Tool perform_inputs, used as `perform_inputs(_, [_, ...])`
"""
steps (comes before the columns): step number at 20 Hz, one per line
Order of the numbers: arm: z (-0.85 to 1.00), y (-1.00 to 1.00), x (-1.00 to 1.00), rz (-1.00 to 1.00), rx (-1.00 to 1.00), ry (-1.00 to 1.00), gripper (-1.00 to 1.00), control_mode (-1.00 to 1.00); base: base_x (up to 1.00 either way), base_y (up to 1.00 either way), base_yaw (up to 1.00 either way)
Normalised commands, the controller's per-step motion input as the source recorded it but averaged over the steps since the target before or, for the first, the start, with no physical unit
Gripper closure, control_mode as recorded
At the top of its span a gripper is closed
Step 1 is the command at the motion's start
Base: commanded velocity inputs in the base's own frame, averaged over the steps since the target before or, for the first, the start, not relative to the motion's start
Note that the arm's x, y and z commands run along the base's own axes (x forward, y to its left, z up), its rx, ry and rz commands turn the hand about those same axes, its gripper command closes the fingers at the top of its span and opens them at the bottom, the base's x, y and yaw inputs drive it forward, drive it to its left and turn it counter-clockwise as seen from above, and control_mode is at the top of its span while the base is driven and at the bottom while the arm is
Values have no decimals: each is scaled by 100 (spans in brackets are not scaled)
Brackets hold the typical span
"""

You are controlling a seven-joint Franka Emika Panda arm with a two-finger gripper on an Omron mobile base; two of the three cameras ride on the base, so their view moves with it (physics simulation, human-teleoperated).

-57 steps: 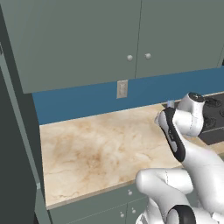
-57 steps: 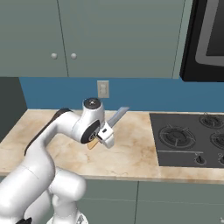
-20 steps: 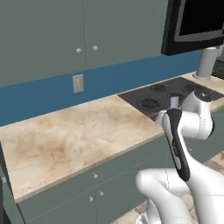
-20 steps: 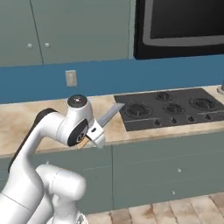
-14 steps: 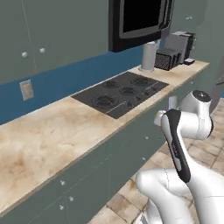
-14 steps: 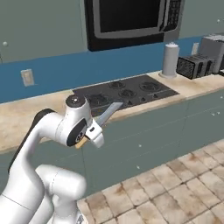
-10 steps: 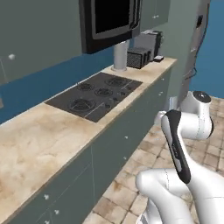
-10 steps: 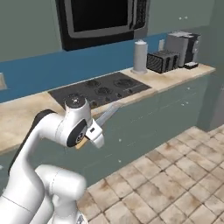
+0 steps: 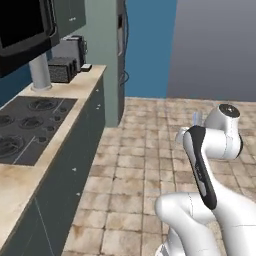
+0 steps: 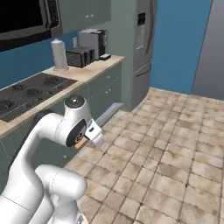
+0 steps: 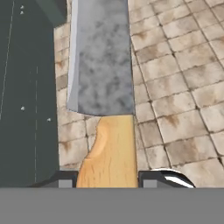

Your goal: Move the cutting board and knife to the sink. Then move spray from the cabinet to the counter.

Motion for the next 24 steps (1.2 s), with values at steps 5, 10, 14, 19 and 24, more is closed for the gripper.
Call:
perform_inputs(5, [0,0,0,0,0,0,100,100,-25,-45,-71])
perform_inputs(10, [0,0,0,0,0,0,100,100,-25,-43,-73])
perform_inputs(14, [0,0,0,0,0,0,100,100,-3,-34,-66])
perform_inputs(19, [0,0,0,0,0,0,100,100,-3,-27,-67])
perform_inputs(24, [0,0,0,0,0,0,100,100,0,-10,-68])
